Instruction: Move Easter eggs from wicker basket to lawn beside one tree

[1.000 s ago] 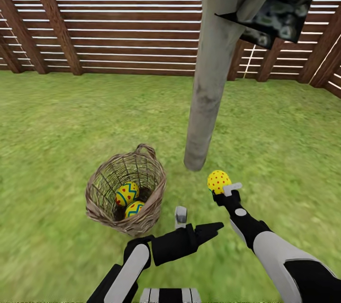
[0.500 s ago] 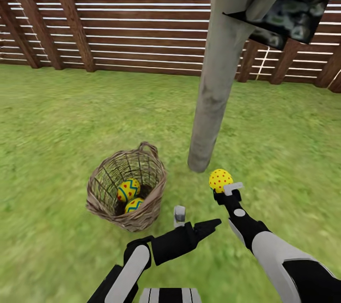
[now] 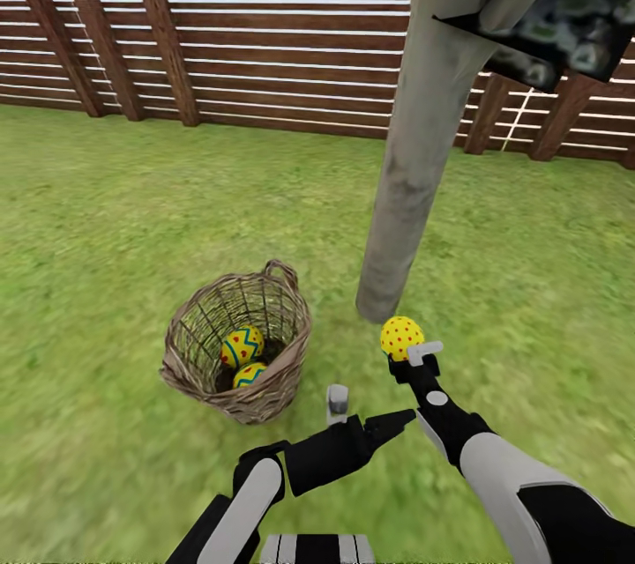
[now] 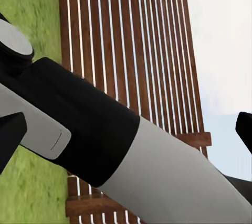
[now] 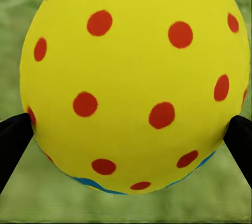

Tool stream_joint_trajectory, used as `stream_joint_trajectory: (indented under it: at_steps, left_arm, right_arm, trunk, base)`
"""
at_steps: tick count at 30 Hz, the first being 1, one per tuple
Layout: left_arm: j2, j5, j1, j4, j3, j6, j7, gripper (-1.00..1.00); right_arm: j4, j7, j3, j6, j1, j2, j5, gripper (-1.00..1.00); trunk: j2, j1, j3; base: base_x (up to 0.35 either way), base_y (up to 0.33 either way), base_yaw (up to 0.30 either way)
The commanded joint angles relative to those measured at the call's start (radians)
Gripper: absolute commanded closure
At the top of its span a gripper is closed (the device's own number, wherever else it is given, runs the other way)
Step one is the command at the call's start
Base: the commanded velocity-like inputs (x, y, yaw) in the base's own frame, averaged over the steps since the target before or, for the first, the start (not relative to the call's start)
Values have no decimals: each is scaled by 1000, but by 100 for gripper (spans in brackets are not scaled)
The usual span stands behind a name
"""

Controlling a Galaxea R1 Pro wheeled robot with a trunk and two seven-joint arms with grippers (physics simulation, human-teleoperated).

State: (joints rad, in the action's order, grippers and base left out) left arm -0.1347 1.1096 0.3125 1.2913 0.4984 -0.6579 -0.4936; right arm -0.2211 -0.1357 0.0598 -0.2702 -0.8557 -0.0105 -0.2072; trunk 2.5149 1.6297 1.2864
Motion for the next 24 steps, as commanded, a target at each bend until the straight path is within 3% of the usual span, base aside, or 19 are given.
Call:
stream_joint_trajectory:
  at_steps: [1, 13, 16, 24]
  left_arm:
    - [0, 7, 0, 0, -1, -7, 0, -100]
    - [0, 7, 0, 2, -1, -8, 0, -100]
    - [1, 28, 0, 2, -1, -8, 0, -100]
    - [1, 42, 0, 2, -1, -8, 0, -100]
  right_arm:
    - [14, -10, 6, -1, 0, 0, -9, 100]
    - [47, -12, 8, 5, 0, -5, -11, 100]
    - [48, -12, 9, 11, 0, -25, -10, 100]
    - [50, -12, 3, 13, -1, -26, 5, 100]
  trunk:
    - [1, 0, 5]
    - [3, 6, 51]
    - [4, 7, 63]
    - [6, 11, 94]
  base:
    - [0, 0, 0]
    - [0, 0, 0]
    - [0, 0, 0]
    - [0, 0, 0]
